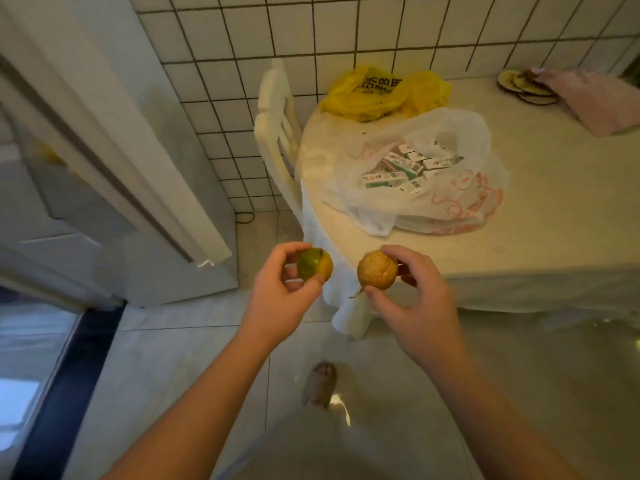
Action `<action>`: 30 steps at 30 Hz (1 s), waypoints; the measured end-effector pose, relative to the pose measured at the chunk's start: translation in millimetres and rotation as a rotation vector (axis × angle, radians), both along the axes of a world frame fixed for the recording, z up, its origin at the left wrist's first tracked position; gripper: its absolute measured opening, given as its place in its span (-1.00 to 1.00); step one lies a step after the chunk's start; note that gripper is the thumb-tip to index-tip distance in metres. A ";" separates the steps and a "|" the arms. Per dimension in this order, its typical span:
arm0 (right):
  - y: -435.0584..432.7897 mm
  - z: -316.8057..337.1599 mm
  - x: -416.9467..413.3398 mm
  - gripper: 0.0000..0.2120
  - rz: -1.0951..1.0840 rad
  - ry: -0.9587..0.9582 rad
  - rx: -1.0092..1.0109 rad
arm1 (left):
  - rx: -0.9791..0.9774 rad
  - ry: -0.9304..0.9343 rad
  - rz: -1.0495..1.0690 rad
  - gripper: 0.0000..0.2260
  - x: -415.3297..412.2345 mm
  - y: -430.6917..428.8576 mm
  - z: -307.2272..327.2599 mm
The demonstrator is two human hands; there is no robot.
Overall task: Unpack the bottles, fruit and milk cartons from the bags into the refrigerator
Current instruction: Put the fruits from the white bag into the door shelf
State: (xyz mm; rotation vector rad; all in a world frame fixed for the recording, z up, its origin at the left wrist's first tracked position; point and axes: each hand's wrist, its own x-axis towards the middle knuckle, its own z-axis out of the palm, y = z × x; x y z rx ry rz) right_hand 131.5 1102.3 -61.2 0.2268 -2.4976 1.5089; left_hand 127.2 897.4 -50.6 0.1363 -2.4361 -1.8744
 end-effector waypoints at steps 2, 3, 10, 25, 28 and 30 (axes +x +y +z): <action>-30.2 4.5 9.0 -0.47 0.074 0.002 -0.014 | 0.002 0.013 0.059 -0.68 19.0 -27.2 4.2; -46.1 6.7 12.6 -0.47 0.110 0.008 -0.022 | 0.001 0.019 0.089 -0.68 27.7 -42.1 5.7; -161.4 22.3 24.4 -0.52 0.345 0.038 -0.087 | -0.014 0.069 0.307 -0.66 78.8 -155.2 5.5; -386.5 84.8 -21.2 -0.55 0.213 0.302 -0.256 | -0.151 0.470 0.118 -0.59 -23.2 -405.3 62.0; -411.6 93.2 -29.0 -0.54 0.088 0.330 -0.258 | -0.226 0.488 -0.038 -0.57 -60.5 -428.4 76.4; -424.2 96.5 -33.6 -0.54 0.021 0.346 -0.227 | -0.256 0.487 -0.158 -0.56 -81.8 -435.0 84.3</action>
